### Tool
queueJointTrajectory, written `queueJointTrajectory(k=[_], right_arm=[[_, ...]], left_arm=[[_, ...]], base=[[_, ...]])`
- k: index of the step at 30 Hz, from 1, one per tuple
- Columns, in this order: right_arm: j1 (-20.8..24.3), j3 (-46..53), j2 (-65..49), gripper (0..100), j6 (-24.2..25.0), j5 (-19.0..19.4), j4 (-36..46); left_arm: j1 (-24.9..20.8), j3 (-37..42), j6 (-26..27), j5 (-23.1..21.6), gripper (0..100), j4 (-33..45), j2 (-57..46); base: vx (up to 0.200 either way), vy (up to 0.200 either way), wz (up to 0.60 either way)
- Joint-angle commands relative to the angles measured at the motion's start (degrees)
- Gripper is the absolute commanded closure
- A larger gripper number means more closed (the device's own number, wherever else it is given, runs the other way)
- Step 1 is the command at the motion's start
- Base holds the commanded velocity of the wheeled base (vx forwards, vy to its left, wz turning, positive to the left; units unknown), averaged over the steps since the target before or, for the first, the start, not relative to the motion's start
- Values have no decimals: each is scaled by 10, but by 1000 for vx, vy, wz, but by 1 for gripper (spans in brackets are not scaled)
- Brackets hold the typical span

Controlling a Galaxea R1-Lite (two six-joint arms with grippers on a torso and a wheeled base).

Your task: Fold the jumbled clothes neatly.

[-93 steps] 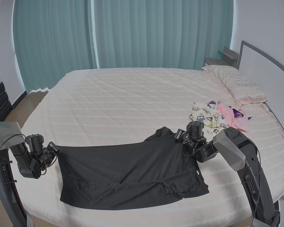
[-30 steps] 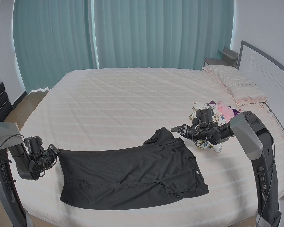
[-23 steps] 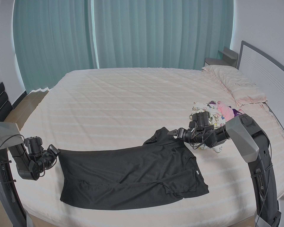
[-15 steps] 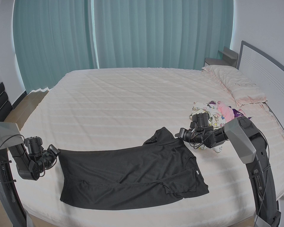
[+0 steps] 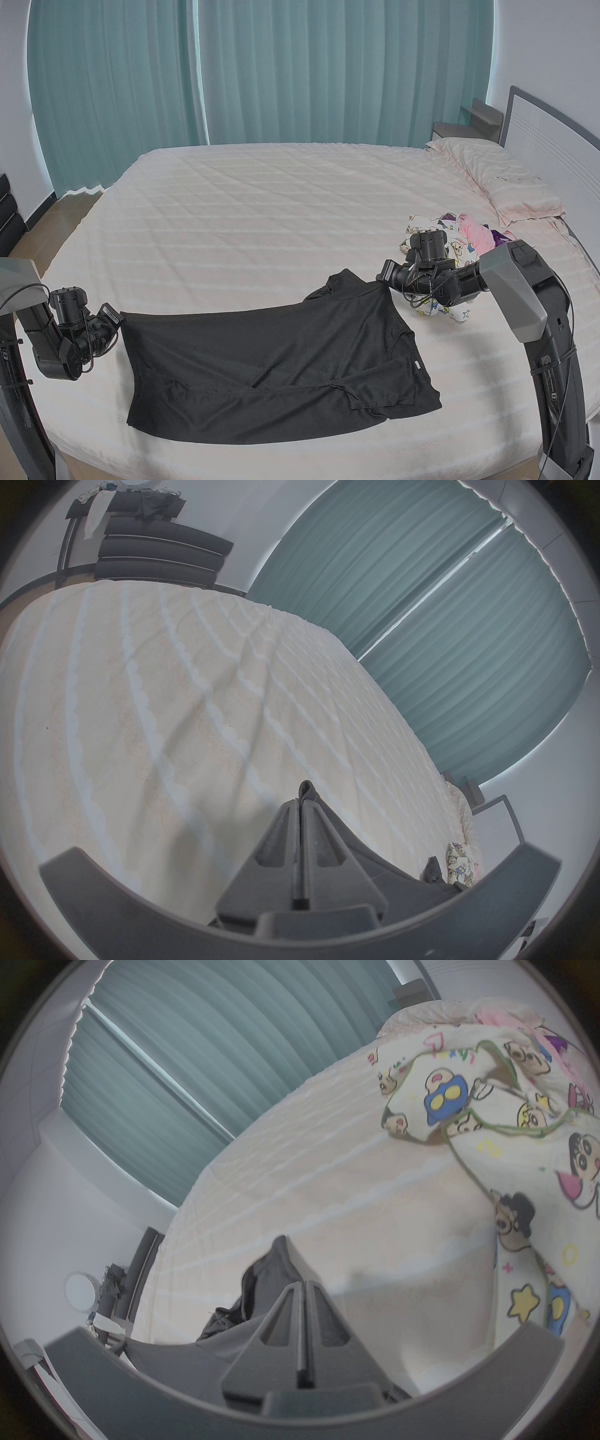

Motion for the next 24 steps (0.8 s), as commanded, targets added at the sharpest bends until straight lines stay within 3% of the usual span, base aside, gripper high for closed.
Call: queueJointTrajectory(k=[1,7,16,24], right_arm=[[-2,5,-28,100,11,-2,-9],[-1,16,-25,100,12,-26,-42],[-4,52,-31,100,6,-28,-73],[-5,108,-75,100,11,-24,-86]], left_arm=[[3,-2,2,1,100,2,-8],[2,-1,9,1,100,-1,-12],[2,1,12,1,100,5,-16],[1,21,88,0,100,5,-16]], base=[[0,0,0],[0,0,0],[0,0,0],[0,0,0]])
